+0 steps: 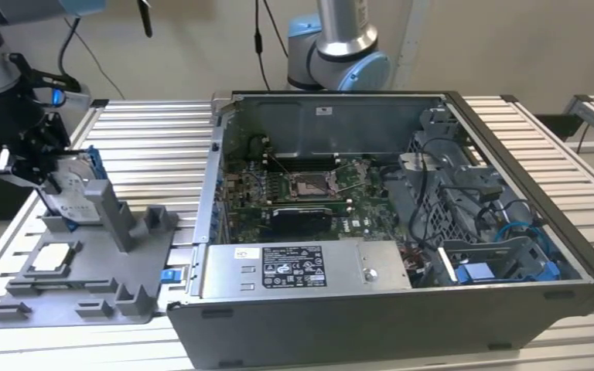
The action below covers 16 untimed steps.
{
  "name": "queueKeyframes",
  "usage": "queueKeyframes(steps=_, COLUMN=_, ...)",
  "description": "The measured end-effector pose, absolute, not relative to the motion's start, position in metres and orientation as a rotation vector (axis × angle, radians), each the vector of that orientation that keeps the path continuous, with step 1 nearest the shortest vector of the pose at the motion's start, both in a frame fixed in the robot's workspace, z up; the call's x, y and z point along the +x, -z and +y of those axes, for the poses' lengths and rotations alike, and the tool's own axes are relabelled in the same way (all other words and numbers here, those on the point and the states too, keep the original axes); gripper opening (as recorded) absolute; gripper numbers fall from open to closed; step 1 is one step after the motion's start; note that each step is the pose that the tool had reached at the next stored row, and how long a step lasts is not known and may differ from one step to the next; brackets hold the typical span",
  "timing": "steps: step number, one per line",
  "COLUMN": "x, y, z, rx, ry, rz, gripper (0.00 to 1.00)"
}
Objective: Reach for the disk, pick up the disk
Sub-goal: 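Pick up the disk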
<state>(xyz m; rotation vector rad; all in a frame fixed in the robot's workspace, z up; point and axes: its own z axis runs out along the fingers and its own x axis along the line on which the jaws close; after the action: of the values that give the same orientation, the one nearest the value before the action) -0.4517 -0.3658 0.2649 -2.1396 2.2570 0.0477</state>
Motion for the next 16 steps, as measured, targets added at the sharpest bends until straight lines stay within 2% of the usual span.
queueKeyframes(steps=8, x=-0.4517, y=-0.2651, z=-0.3662, rx=-2.141, ry=-0.045, rz=2.258, gripper=0.00)
queueKeyframes(steps=11, x=-0.4517, y=-0.2661, z=-0.3662, rx=-2.126, ry=-0.081, rz=2.241, gripper=0.00)
queueKeyframes(steps=16, x=-0.4518, y=-0.2702, z=-0.3662, rx=-2.136, ry=-0.060, rz=2.249, gripper=0.00)
